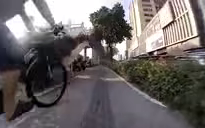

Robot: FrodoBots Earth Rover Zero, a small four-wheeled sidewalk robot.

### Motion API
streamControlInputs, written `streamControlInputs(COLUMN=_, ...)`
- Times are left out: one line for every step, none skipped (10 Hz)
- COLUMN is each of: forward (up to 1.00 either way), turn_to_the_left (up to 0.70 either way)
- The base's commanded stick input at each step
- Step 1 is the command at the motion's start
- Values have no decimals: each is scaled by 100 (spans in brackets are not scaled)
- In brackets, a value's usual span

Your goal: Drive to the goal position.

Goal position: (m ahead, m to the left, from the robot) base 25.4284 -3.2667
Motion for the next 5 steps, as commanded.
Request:
streamControlInputs(forward=45, turn_to_the_left=0)
streamControlInputs(forward=45, turn_to_the_left=0)
streamControlInputs(forward=45, turn_to_the_left=0)
streamControlInputs(forward=70, turn_to_the_left=0)
streamControlInputs(forward=70, turn_to_the_left=0)
